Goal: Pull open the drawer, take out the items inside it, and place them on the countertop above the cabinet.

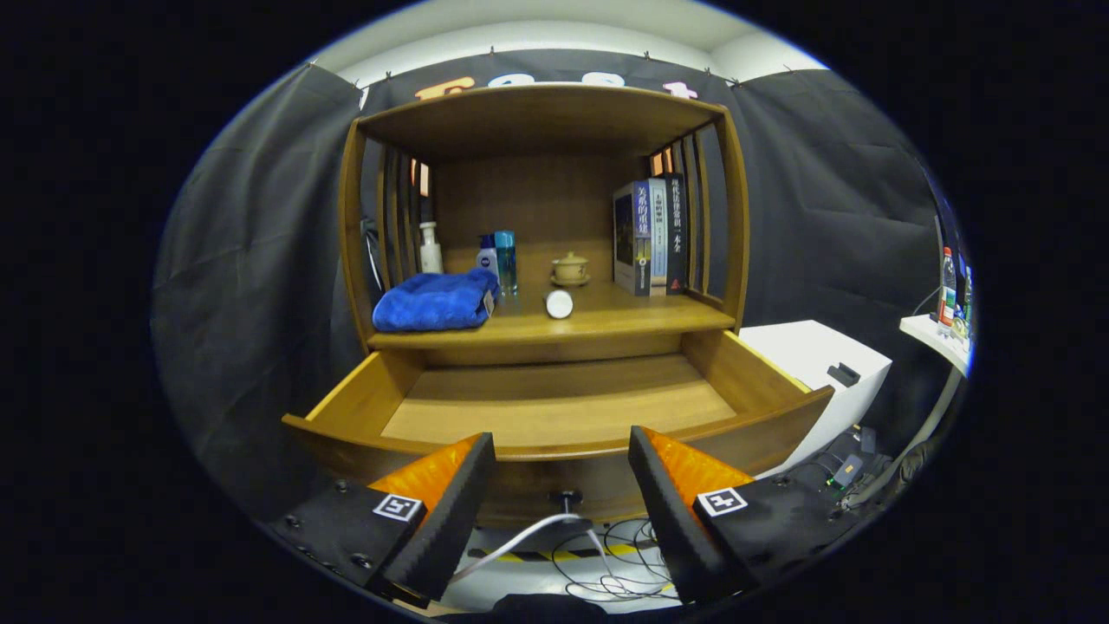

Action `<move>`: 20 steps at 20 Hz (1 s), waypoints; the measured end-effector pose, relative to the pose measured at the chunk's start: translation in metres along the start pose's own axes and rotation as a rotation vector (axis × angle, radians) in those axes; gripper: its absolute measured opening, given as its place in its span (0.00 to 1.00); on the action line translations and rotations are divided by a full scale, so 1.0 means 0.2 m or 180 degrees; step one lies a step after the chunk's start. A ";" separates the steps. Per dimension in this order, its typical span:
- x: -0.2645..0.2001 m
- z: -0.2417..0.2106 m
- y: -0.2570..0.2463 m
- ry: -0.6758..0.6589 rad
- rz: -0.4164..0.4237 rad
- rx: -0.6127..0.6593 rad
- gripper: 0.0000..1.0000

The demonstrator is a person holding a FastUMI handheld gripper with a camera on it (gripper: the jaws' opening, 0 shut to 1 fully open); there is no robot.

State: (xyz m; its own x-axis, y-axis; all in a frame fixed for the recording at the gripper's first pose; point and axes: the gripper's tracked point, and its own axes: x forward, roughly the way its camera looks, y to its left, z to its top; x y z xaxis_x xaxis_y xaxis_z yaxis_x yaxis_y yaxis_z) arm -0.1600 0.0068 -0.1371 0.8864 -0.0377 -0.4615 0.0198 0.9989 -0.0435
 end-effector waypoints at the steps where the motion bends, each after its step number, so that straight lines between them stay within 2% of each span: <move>1: 0.00 -0.04 0.00 0.0075 0.0001 0.0020 1.00; 10: 0.08 -0.17 0.10 0.0332 0.0124 0.0018 1.00; 20: 0.14 -0.18 0.11 0.0287 0.0074 -0.0008 1.00</move>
State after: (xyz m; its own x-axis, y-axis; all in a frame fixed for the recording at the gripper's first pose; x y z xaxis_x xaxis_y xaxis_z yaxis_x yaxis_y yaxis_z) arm -0.1520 0.0274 -0.1830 0.8412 -0.0173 -0.5404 -0.0015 0.9994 -0.0342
